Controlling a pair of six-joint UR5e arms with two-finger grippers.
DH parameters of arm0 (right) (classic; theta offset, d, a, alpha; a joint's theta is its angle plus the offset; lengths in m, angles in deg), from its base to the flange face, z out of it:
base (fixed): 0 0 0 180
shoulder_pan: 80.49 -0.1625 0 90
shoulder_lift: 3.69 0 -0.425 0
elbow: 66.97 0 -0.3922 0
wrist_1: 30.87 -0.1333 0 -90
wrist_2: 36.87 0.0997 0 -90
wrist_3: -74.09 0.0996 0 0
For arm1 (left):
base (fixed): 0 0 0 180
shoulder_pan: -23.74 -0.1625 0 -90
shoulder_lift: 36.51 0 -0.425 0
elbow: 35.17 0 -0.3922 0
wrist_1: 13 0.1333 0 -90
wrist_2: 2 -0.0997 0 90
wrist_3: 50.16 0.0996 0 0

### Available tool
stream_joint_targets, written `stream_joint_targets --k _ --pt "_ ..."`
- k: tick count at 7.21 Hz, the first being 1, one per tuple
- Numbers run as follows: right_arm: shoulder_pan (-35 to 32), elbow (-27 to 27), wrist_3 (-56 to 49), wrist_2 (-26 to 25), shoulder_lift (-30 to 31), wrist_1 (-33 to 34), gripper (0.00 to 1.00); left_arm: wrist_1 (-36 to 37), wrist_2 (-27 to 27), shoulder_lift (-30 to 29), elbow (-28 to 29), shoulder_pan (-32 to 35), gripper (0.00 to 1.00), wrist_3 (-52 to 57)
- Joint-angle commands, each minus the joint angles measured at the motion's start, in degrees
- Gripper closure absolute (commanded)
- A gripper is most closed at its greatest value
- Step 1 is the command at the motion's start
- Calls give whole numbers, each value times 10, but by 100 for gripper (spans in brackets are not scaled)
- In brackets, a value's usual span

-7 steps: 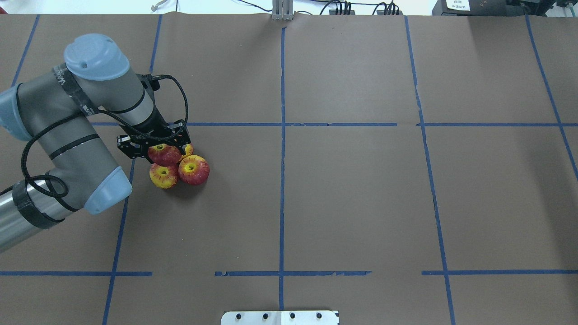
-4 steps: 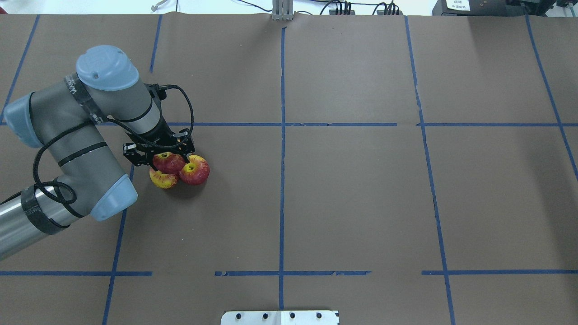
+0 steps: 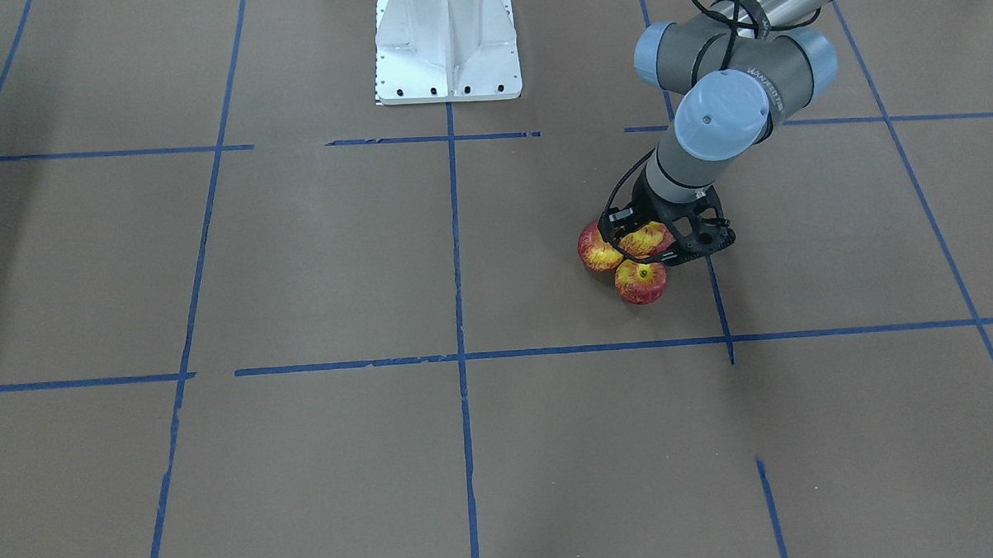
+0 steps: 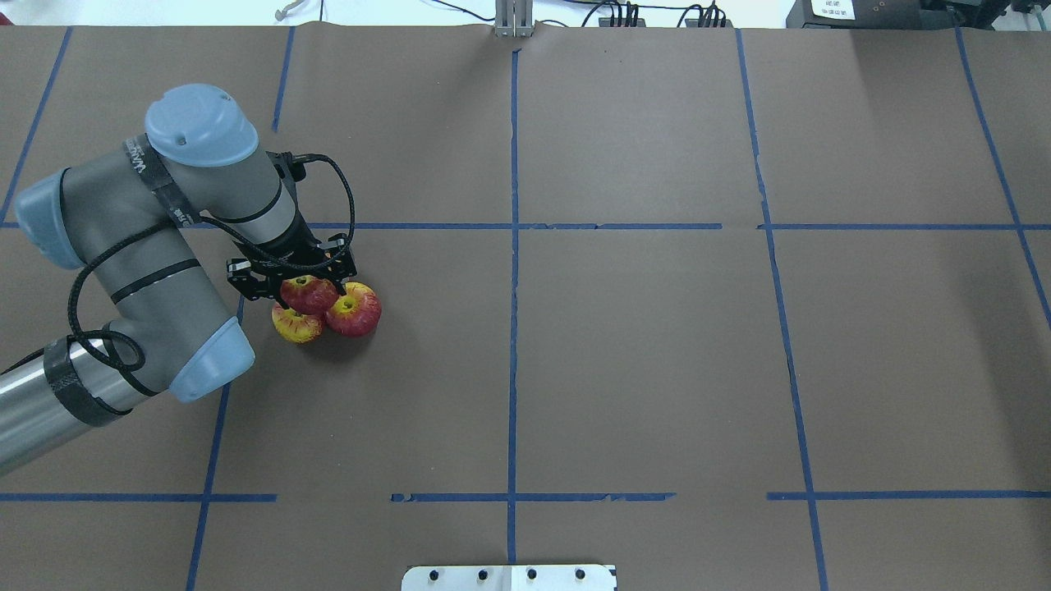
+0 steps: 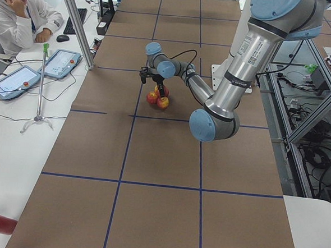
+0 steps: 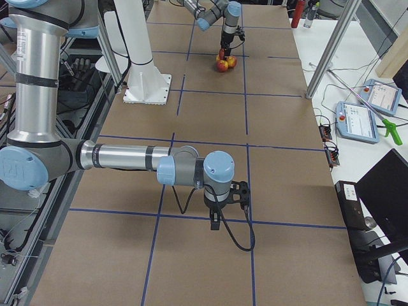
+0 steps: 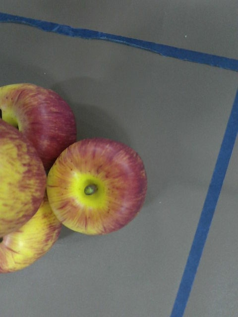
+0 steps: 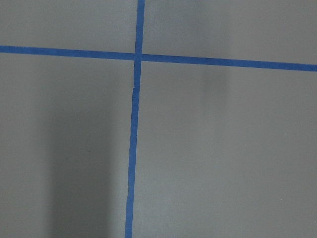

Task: Stack apples
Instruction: 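Lower the held apple onto the cluster and open the left gripper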

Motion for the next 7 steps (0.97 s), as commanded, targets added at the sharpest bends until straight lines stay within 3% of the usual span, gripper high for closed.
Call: stream_joint_targets --k 1,3,4,5,6,7 --pt "0 0 0 0 0 0 0 0 -16 -2 1 0 78 -1" --pt "0 0 0 0 0 0 0 0 -16 -2 1 0 47 0" --pt "0 0 0 0 0 0 0 0 -17 -2 1 -1 35 1" --pt "0 0 0 0 0 0 0 0 -17 -1 0 -1 7 0" --pt "0 0 0 0 0 0 0 0 -18 -1 -3 -1 0 -1" --pt "0 0 0 0 0 0 0 0 -18 2 -7 0 0 -1"
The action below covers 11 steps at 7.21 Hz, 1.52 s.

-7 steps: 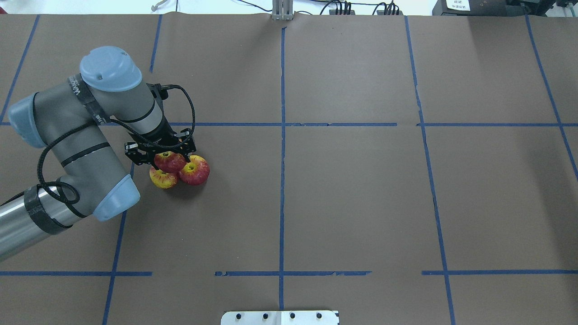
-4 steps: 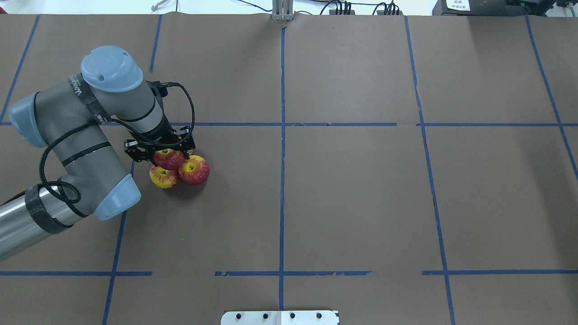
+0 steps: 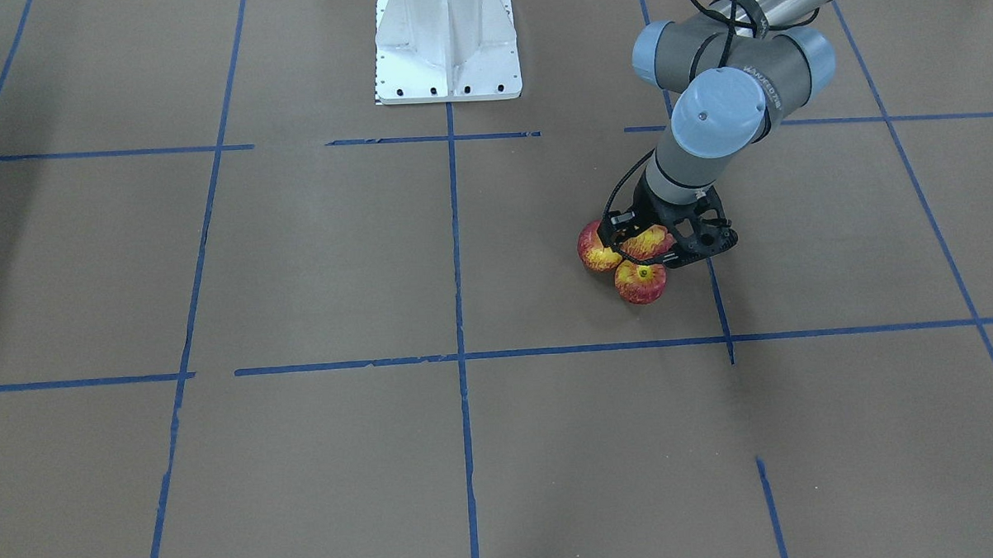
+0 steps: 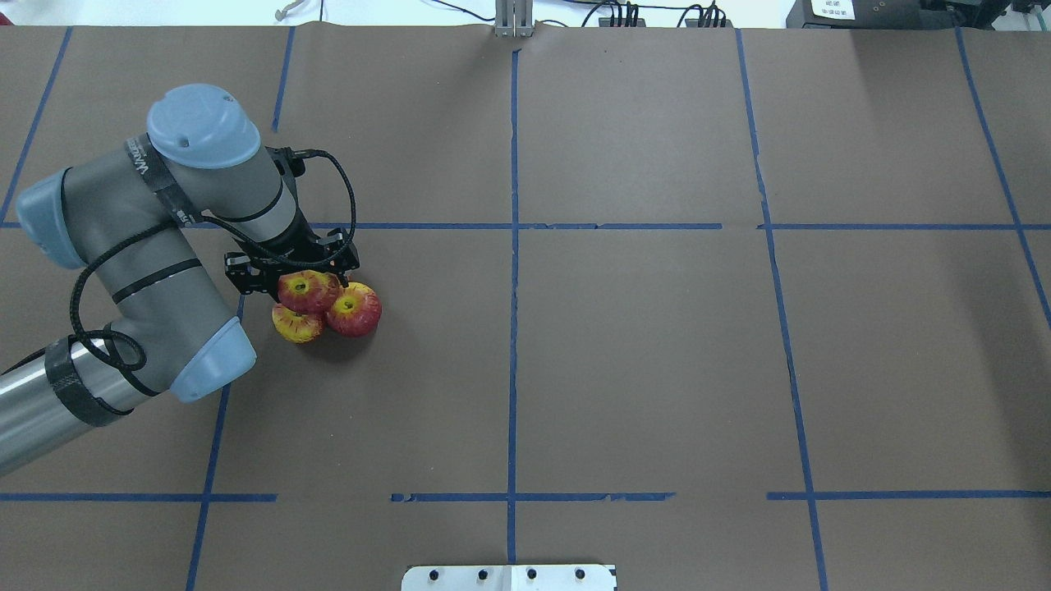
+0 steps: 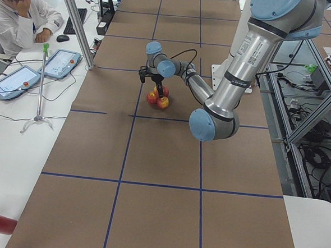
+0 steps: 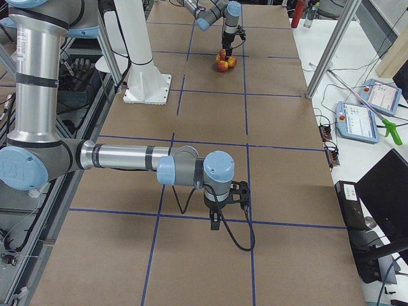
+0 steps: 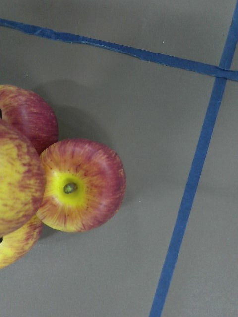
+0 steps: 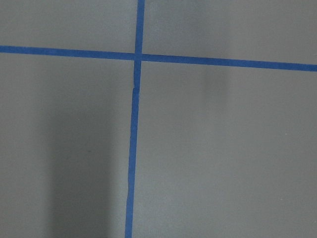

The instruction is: Stack apples

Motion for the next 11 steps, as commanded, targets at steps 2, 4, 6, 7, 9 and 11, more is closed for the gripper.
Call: stream_joint_targets --k 2,4,6,7,9,11 --pt "0 0 0 0 0 0 0 2 -1 5 -9 2 0 0" --pt "0 0 0 0 0 0 0 6 -1 32 -77 30 0 5" --pt "0 0 0 0 0 0 0 6 0 46 -121 94 0 49" --pt "0 0 0 0 0 0 0 5 2 89 -139 125 0 120" --pt "0 0 0 0 0 0 0 -1 8 157 -133 187 0 298" --pt "0 0 0 0 0 0 0 -2 64 208 -85 302 0 505"
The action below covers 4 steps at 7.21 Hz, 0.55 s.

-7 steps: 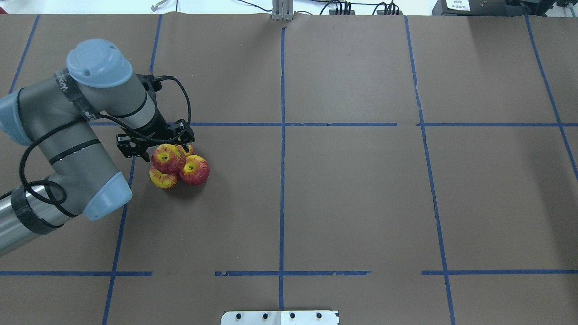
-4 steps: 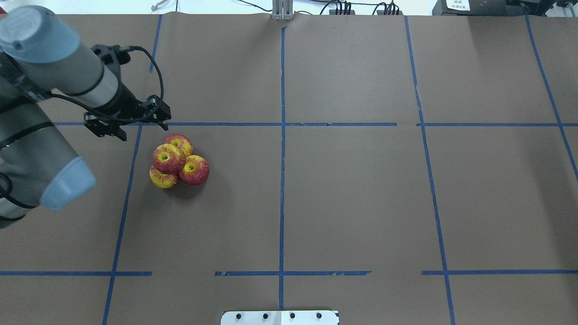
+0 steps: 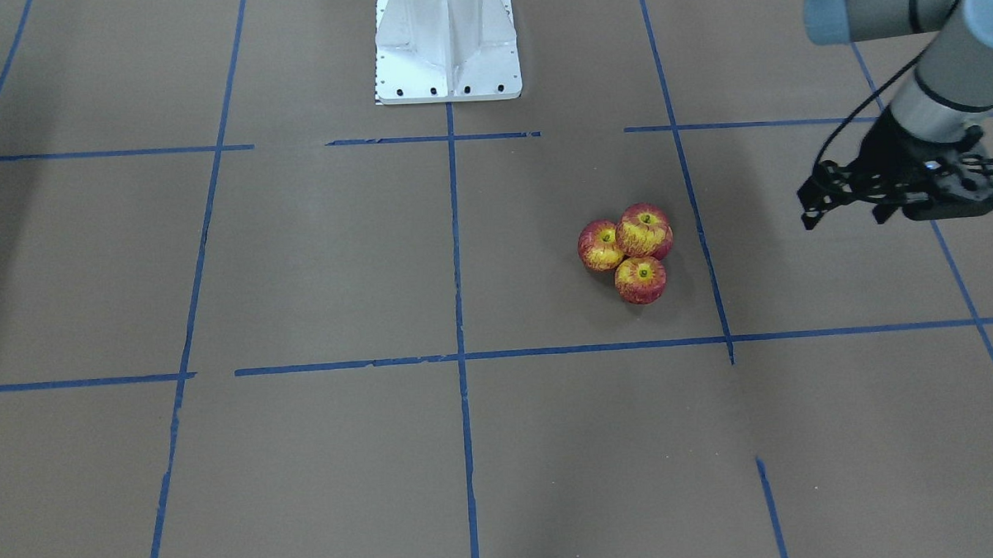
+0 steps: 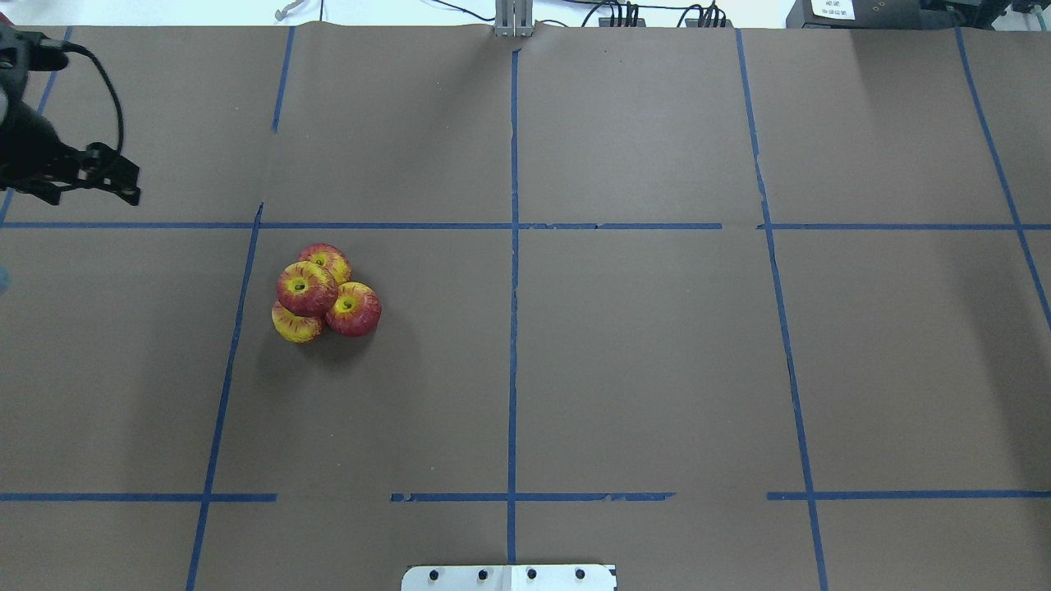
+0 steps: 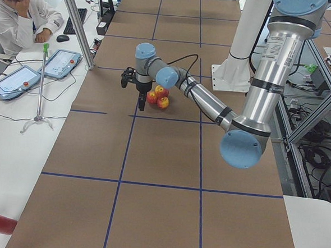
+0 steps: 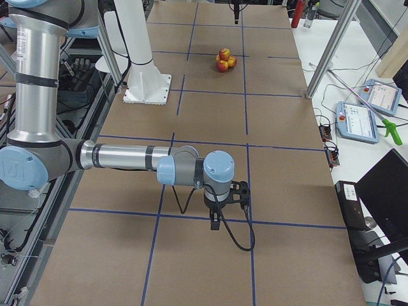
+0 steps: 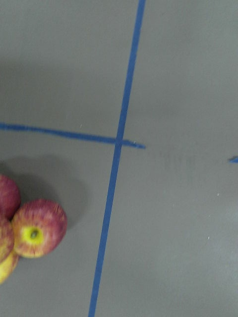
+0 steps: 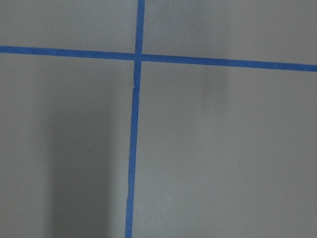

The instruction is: Stack apples

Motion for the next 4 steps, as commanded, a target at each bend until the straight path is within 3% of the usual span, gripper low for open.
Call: stream_joint_targets --k 1,4 --pt "0 0 0 0 0 0 0 1 48 48 49 127 0 224" --pt "0 0 0 0 0 0 0 1 46 88 174 261 0 524"
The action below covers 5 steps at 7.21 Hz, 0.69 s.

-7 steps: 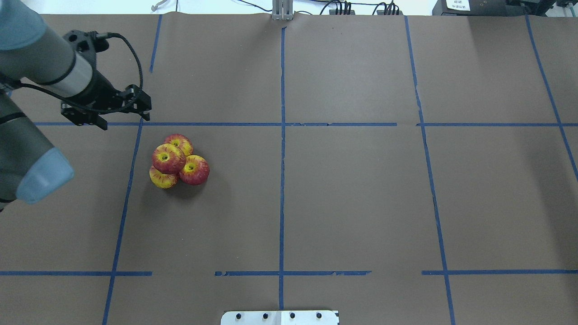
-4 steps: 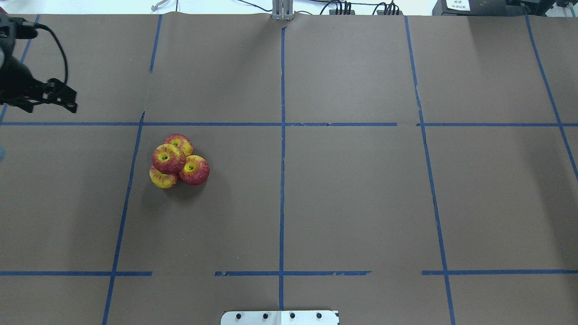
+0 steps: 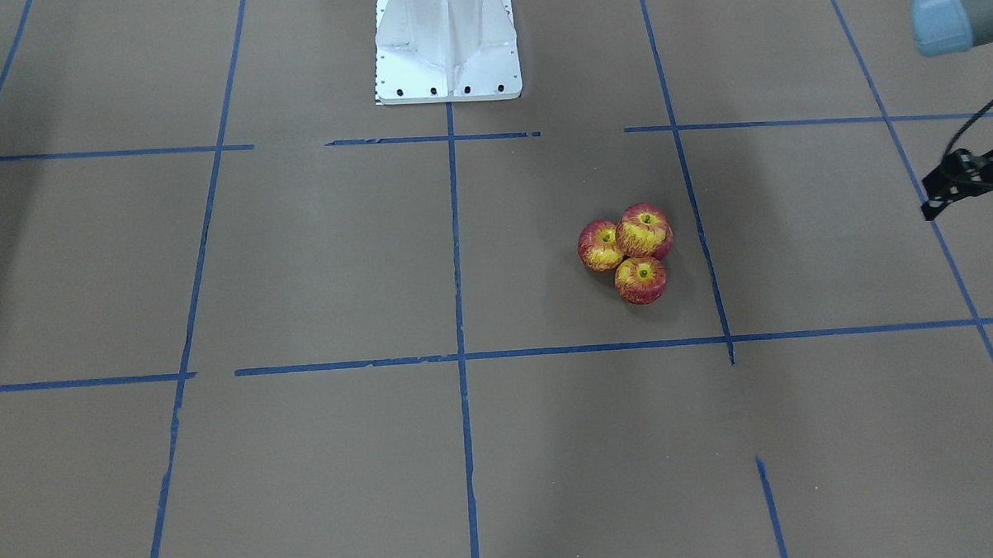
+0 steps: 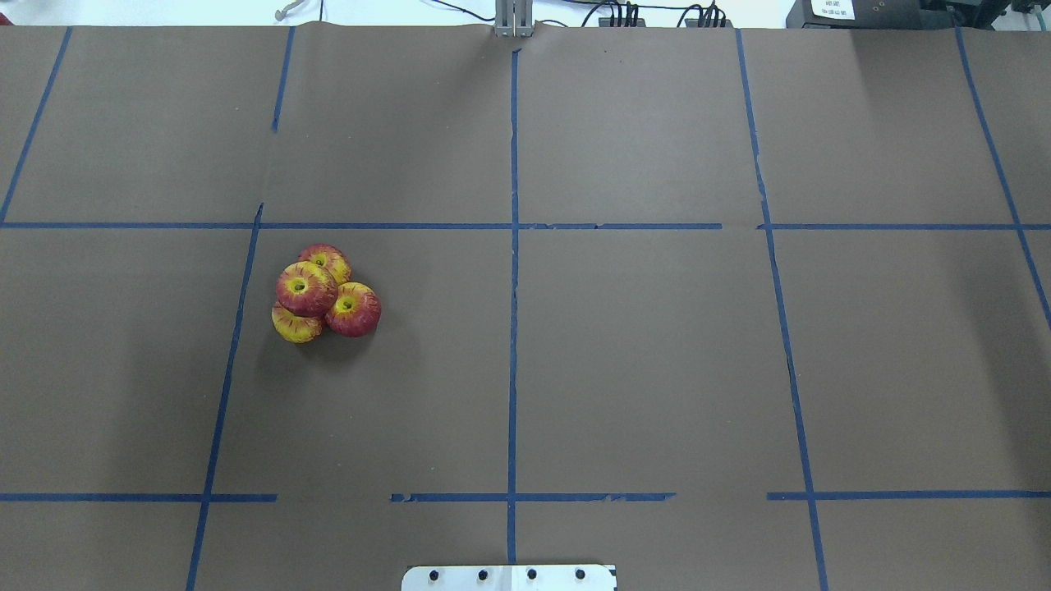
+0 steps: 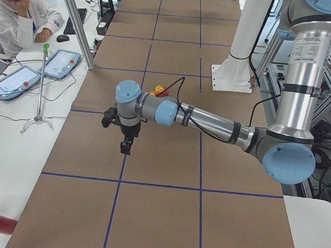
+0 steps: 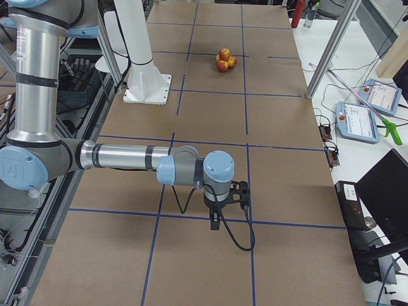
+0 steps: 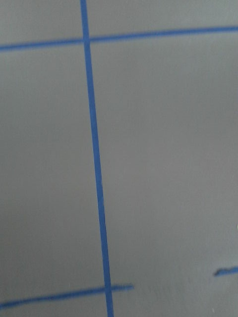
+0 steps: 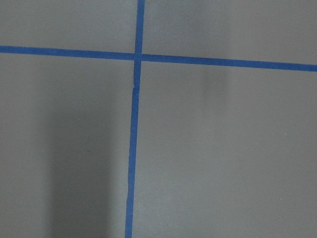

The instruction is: Stack apples

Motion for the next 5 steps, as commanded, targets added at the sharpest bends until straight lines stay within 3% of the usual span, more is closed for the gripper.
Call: stream_joint_targets --k 1,2,5 --pt "0 0 0 0 0 0 0 -1 1 18 61 75 0 151" --pt "0 0 0 0 0 0 0 -1 1 17 47 75 0 101" --pt "0 0 0 0 0 0 0 -2 5 56 33 72 0 96"
